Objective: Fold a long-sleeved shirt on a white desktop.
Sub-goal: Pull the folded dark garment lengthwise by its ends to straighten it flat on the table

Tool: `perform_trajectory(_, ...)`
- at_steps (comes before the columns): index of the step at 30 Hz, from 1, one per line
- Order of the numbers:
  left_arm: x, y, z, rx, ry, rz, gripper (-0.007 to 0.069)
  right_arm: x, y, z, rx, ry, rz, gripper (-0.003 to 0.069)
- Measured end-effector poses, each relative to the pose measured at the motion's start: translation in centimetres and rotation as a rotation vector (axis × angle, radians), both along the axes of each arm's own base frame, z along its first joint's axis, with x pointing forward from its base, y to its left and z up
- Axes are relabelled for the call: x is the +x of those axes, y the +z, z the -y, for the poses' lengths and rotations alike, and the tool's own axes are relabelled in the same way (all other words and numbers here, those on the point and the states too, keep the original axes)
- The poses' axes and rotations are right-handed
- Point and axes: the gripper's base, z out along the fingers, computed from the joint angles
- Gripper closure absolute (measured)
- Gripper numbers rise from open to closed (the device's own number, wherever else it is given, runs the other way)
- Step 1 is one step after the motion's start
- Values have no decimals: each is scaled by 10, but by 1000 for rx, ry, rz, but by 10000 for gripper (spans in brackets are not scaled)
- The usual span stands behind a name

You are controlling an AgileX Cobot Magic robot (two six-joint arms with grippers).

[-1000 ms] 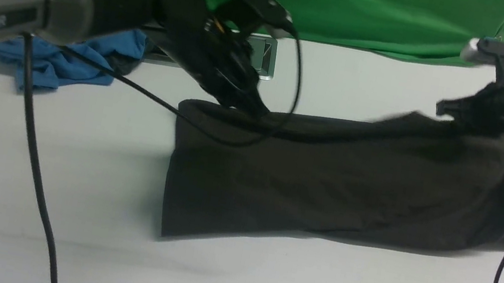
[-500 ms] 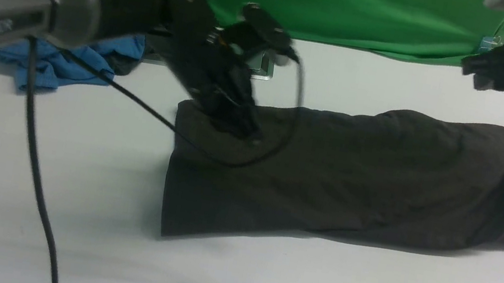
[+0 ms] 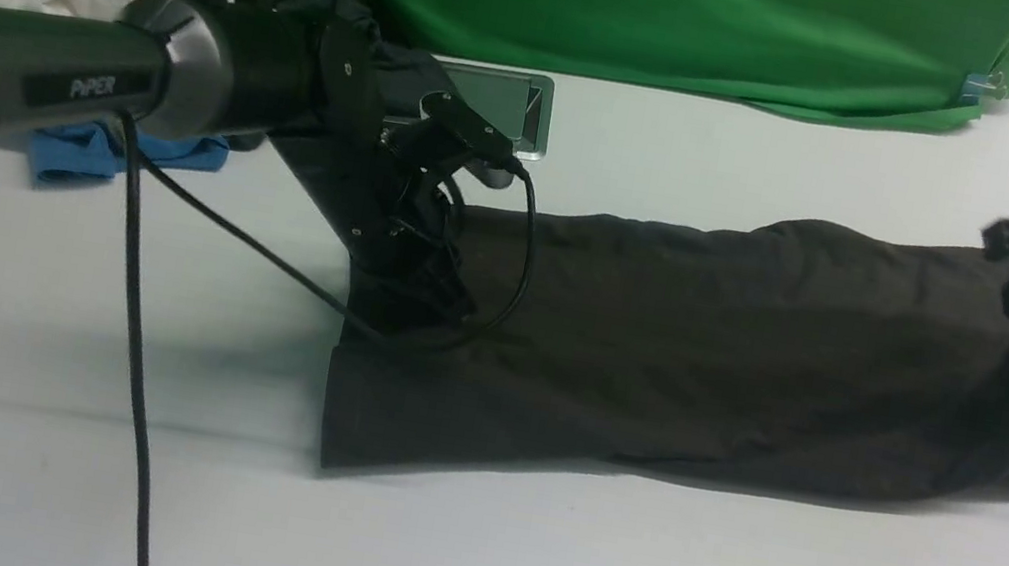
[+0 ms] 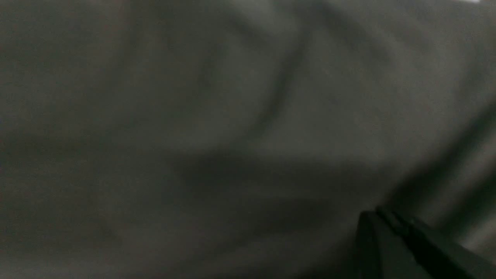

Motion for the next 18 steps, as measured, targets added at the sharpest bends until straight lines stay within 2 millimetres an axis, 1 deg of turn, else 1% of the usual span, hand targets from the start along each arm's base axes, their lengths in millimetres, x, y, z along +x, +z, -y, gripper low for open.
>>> perform_trajectory(1, 1, 0, 0, 2, 0, 8, 607, -2, -6, 5, 1, -21, -13, 622)
perform_trajectory(2, 1, 0, 0, 2, 2, 7, 607, -2, -7, 5, 0, -21, -14, 622)
perform_trajectory(3, 3, 0, 0, 6, 4, 28, 607, -7, -18, 13, 5, -58, -43, 620)
perform_trajectory(4, 4, -1, -1, 8, 5, 38, 607, -10, -23, 17, 9, -80, -60, 620)
perform_trajectory(5, 4, -1, -1, 9, 5, 40, 607, -11, -25, 18, 10, -84, -64, 620)
perform_trajectory(7, 7, -2, -1, 17, 4, 62, 607, -18, -33, 26, 16, -114, -93, 620)
perform_trajectory(9, 8, -2, -2, 29, -2, 73, 607, -20, -33, 31, 16, -127, -97, 618)
perform_trajectory(10, 8, -2, -3, 38, -5, 79, 607, -21, -33, 32, 16, -132, -97, 617)
perform_trajectory(12, 10, -2, -4, 56, -1, 93, 607, -23, -26, 37, 14, -151, -78, 611)
perform_trajectory(15, 12, -2, -9, 60, 21, 101, 607, -27, -9, 39, 10, -172, -32, 603)
perform_trajectory(16, 13, -2, -10, 60, 24, 101, 607, -27, -6, 39, 8, -174, -27, 601)
perform_trajectory(18, 16, -2, -19, 60, 48, 104, 607, -30, 6, 41, 6, -189, 7, 596)
